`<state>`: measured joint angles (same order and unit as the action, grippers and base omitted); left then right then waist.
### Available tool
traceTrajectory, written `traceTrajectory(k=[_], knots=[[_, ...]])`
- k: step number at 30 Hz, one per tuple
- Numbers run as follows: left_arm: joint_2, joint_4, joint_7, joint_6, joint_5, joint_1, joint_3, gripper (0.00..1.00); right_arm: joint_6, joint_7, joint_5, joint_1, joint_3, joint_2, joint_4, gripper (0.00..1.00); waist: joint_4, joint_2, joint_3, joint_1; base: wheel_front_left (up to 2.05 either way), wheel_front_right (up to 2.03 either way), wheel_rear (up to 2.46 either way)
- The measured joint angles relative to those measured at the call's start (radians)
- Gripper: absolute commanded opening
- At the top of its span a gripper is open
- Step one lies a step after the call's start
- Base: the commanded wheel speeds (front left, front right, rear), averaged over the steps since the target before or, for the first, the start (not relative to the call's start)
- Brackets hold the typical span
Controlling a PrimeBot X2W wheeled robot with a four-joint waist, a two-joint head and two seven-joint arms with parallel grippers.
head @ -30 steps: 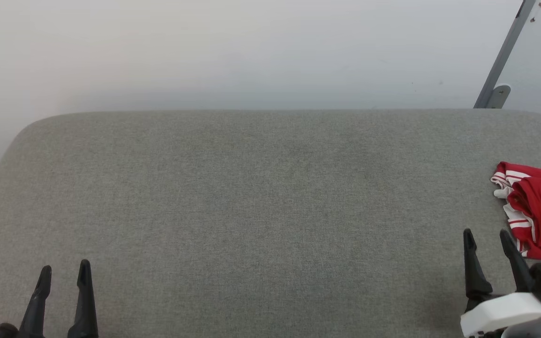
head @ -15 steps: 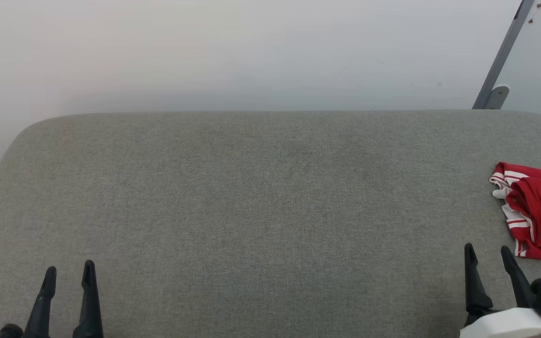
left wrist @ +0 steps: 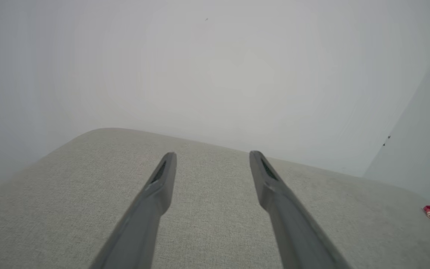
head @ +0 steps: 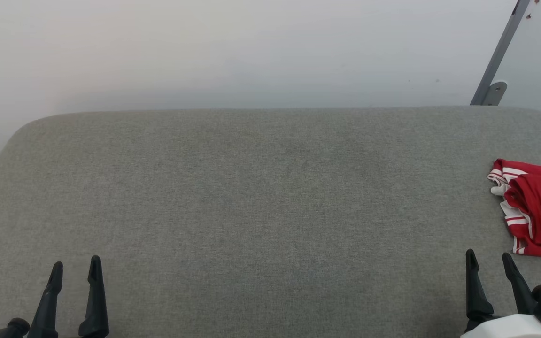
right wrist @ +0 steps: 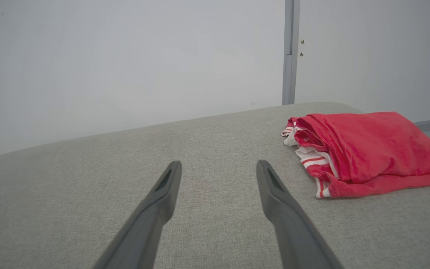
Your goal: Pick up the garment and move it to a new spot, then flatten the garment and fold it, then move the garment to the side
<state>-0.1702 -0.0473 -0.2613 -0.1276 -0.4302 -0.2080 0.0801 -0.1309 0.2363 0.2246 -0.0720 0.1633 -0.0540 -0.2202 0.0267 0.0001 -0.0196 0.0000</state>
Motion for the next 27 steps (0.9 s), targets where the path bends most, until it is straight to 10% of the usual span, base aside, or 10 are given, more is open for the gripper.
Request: traceTrajectory(k=[27], knots=[[-0.012,0.038,0.000,0.000,0.016,0.012,-0.026,1.00,0.000,-0.025,-0.008,-0.001,-0.065,0.003,0.038,1.00,0.001,0.0000,-0.005,0.0000,0.00,0.00,0.00]])
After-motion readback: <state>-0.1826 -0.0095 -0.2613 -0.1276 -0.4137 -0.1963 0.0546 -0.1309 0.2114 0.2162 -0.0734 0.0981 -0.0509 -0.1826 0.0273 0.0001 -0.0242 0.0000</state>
